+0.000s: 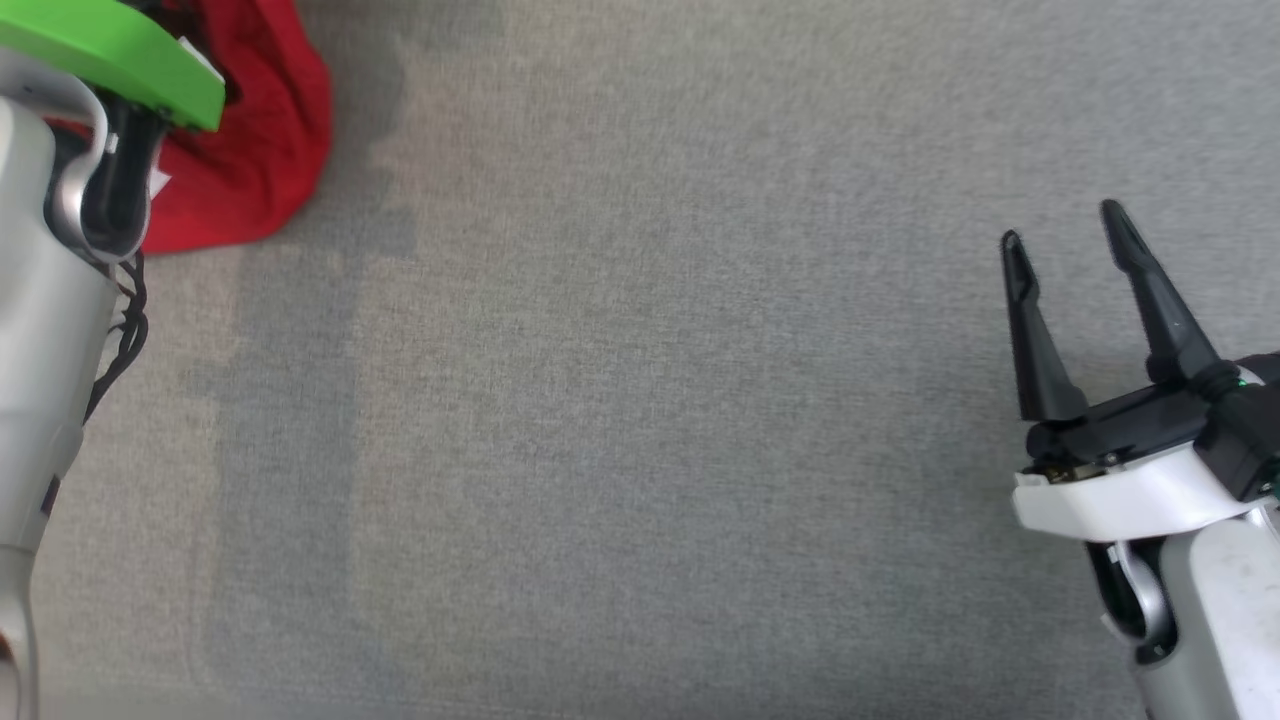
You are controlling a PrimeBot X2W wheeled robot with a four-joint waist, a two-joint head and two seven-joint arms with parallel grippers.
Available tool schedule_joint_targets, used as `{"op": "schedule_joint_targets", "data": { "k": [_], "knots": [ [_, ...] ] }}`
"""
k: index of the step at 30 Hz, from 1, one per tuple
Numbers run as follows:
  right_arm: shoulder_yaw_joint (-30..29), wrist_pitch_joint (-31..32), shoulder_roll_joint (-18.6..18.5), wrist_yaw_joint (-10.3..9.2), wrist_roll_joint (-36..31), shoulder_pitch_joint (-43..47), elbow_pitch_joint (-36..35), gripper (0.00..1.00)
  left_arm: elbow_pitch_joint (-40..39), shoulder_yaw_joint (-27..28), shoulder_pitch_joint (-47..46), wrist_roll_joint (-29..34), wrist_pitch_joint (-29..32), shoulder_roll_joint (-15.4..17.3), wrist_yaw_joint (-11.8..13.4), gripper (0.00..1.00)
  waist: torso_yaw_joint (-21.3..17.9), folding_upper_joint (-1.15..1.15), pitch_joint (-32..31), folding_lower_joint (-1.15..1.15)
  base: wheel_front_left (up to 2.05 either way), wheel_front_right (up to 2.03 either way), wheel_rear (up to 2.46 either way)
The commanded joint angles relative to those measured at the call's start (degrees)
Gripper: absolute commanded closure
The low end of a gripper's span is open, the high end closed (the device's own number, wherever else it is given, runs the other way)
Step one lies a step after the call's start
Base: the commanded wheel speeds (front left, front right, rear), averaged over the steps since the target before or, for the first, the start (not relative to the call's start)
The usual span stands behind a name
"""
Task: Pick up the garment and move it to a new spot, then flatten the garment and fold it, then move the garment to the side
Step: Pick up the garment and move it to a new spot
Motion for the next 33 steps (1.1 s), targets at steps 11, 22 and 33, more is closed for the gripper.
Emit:
{"op": "schedule_joint_targets", "data": {
  "k": [11, 22, 33],
  "knots": [
    [-0.7, 0.0, 4.7, -0.12, -1.6, 4.7, -0.4, 0.00, -18.1, -4.7, 7.4, 1.3, 4.9, 5.3, 1.9, 1.00, -14.9, 0.00, -13.4, 0.00, 0.00, 0.00, 0.00],
    [-2.1, 0.0, 6.6, -0.12, -1.7, 6.6, -2.0, 0.00, -27.9, -12.5, 18.4, 0.4, 9.8, 1.9, 4.4, 1.00, -22.9, 0.00, -15.0, 0.00, 0.00, 0.00, 0.00],
    [-1.8, 0.0, 7.5, -0.12, -2.3, 5.8, -2.0, 0.00, -16.6, -23.2, 25.8, 3.7, 6.2, -7.3, 1.5, 1.00, -21.4, 0.00, -10.4, 0.00, 0.00, 0.00, 0.00]
  ]
}}
